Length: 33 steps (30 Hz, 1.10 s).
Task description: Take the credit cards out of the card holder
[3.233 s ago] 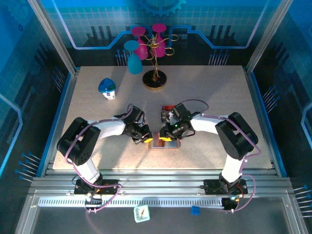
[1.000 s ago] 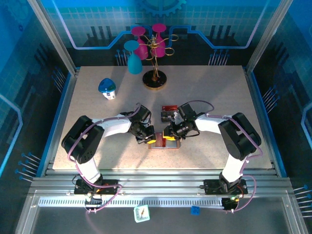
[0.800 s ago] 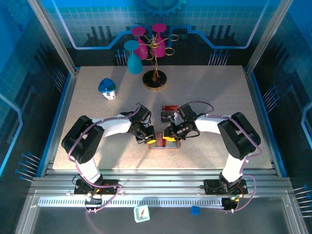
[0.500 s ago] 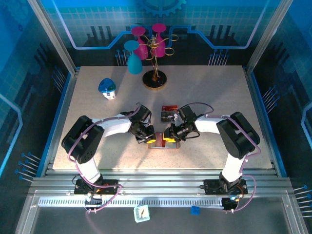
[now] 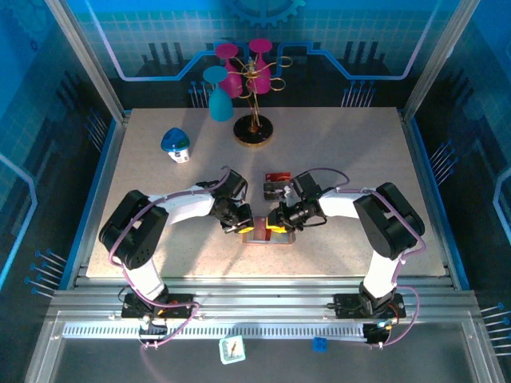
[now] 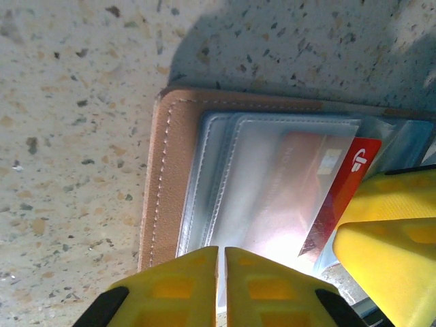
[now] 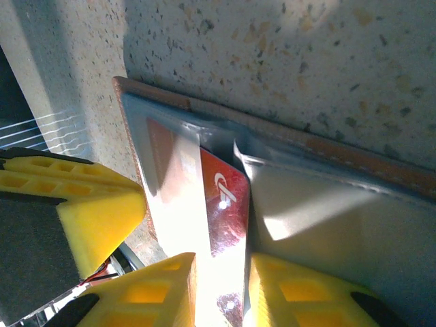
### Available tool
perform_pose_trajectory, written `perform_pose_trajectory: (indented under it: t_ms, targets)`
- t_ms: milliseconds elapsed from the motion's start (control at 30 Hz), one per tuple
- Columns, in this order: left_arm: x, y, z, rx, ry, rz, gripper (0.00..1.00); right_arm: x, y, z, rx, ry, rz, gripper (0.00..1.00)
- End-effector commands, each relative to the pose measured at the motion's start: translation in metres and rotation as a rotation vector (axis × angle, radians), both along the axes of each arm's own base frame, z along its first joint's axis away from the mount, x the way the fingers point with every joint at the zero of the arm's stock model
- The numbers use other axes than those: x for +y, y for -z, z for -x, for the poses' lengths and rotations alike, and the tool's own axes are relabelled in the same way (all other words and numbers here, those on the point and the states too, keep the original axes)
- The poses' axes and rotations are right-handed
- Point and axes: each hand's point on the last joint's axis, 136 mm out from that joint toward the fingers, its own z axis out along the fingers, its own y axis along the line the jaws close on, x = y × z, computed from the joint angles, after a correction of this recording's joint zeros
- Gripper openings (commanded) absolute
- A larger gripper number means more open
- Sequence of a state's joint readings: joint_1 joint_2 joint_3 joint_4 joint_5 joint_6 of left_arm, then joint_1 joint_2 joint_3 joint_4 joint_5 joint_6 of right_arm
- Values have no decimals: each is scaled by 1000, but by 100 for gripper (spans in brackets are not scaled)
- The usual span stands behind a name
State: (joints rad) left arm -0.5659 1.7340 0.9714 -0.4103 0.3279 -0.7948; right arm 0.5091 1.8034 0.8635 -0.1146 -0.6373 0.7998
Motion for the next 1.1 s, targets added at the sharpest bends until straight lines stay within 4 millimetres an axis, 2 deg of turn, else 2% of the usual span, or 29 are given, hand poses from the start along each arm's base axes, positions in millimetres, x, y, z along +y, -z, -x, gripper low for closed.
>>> perform_pose_trajectory:
  t_ms: [0,333,500,1067]
  targets:
    - [3,7,3,17,18,-26,10,-11,19,10,53,9,49,27]
    - [8,23,14,56,8,-27,7,-6,15,9,54,21,3,26]
    - [9,27,18,71,14,-32,7,-4,10,8,42,32,-20,23]
    - [13,28,19,72,15,-46,7,-16,-2,6,2,51,7,10]
